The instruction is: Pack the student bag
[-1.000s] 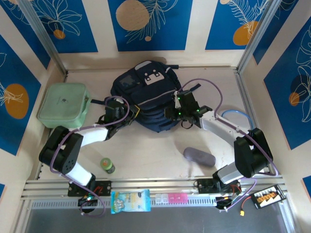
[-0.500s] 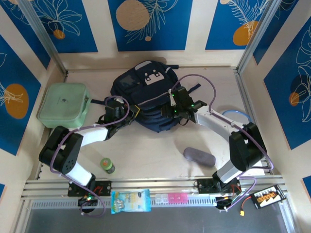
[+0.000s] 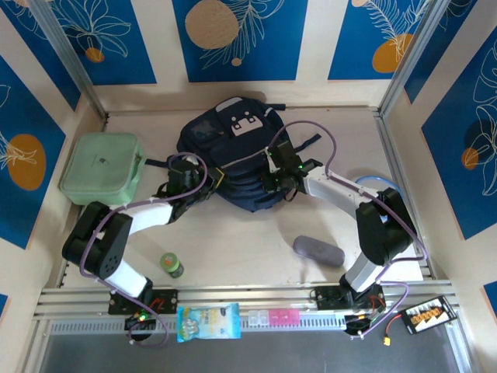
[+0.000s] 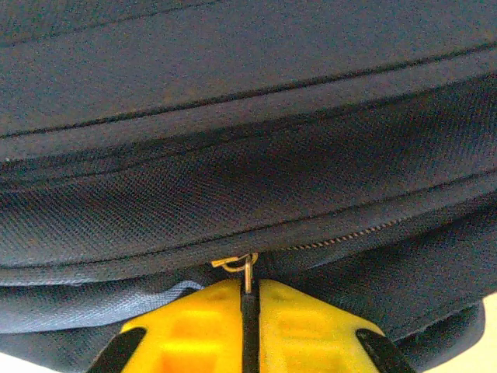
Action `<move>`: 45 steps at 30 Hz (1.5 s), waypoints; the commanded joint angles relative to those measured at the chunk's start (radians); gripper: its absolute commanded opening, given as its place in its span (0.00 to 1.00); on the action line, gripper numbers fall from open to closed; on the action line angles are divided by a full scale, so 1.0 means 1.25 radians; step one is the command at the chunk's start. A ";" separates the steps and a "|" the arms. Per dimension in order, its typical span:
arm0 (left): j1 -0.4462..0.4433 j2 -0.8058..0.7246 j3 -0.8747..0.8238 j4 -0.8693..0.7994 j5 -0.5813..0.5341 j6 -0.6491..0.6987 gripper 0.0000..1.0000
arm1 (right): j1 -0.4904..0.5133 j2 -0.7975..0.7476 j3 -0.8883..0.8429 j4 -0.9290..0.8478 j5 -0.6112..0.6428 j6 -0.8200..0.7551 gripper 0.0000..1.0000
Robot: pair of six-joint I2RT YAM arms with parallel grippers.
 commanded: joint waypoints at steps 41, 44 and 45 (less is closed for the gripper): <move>0.189 -0.171 0.198 -0.601 -0.030 0.435 0.62 | 0.185 -0.067 -0.046 0.265 -0.185 0.060 0.00; 0.191 -0.234 0.148 -0.605 -0.012 0.384 0.65 | 0.204 -0.015 0.002 0.284 -0.190 0.067 0.00; 0.191 -0.249 0.129 -0.593 0.003 0.360 0.65 | 0.208 -0.001 0.017 0.285 -0.194 0.069 0.00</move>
